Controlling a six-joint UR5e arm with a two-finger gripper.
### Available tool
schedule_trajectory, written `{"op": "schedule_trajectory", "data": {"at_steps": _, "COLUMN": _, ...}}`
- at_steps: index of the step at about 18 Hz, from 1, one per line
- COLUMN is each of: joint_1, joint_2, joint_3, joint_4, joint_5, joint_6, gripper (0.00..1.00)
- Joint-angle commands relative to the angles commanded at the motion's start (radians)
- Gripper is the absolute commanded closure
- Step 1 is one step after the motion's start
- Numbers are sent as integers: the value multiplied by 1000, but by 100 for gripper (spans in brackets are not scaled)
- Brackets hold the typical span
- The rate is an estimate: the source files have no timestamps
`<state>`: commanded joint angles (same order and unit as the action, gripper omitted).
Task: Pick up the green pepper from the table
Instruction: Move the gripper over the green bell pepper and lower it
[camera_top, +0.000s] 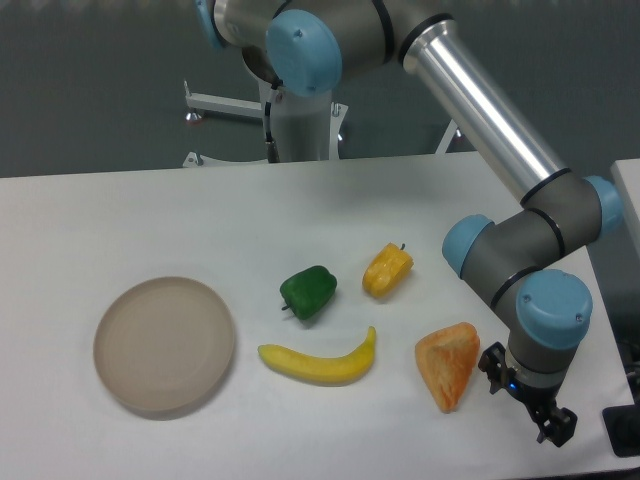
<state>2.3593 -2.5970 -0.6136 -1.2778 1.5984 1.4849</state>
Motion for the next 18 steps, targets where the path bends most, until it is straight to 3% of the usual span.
{"op": "schedule_trajectory", "data": {"at_steps": 8, "joint_1": -2, "joint_2": 5, "joint_3": -5, "joint_4": -5, "joint_5": -15, "joint_6": -11, "gripper": 0}}
{"op": "schedule_trajectory", "data": {"at_steps": 10, "joint_1": -3, "joint_2": 27, "joint_3": -31, "joint_4": -14, "joint_5": -50, "joint_6": -11, "gripper": 0}}
{"op": "schedule_trajectory", "data": {"at_steps": 13, "joint_1": -9, "joint_2": 96, "joint_3": -113, "joint_4": -49, "joint_5": -54, "joint_6": -12, "gripper": 0}}
{"op": "schedule_trajectory", "data": {"at_steps": 15, "joint_1": -21, "joint_2": 161, "joint_3": -188, "joint_4": -93, "joint_5": -54, "joint_6": -12, "gripper": 0}}
{"op": "schedule_trajectory", "data": {"at_steps": 18, "joint_1": -57, "joint_2": 265, "joint_3": -319, "joint_4": -104, "joint_5": -45, "joint_6": -14, "gripper": 0}}
